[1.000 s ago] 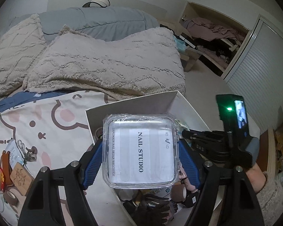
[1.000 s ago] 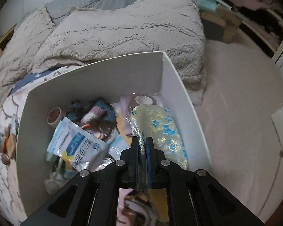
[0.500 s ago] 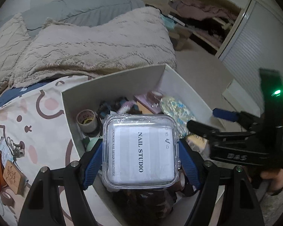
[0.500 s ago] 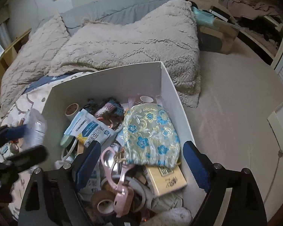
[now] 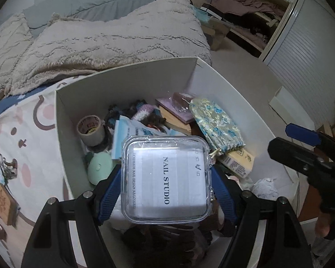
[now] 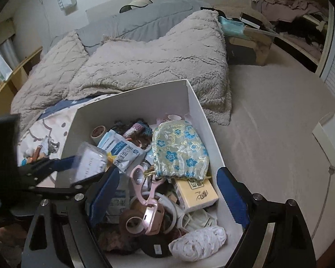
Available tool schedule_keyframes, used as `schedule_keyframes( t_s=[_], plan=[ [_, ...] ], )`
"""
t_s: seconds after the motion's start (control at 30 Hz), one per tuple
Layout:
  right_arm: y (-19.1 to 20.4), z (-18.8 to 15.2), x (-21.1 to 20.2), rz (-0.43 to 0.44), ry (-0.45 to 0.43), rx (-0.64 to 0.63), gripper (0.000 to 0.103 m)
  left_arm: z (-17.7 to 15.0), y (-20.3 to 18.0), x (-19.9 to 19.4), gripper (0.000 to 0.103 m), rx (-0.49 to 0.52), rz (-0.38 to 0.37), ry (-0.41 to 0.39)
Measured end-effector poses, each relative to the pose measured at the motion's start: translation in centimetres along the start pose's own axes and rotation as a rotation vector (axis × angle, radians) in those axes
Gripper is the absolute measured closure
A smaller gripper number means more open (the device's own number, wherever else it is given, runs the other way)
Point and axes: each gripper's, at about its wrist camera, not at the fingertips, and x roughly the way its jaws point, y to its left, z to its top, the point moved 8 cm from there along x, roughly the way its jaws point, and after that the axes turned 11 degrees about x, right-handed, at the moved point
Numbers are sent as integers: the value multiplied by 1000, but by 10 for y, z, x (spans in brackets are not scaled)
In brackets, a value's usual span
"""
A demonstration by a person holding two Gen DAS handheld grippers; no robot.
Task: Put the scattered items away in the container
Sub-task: 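Lower the pouch into the white box and open the right gripper, then lower the clear case into the white box and open the left gripper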
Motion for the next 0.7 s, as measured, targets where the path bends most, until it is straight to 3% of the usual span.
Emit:
schedule_keyframes(
  t_s=[0.07, 0.1, 0.7],
  plan=[
    [-1, -1, -3, 5, -3, 11, 14, -2, -3, 2, 10, 5, -1, 8],
    [-2, -1, -4, 8, -6, 15, 14, -3, -4, 2, 9, 11, 2, 7],
    [2, -5, -16, 39, -40, 81, 14, 1, -1, -31, 9, 31, 11, -37]
  ],
)
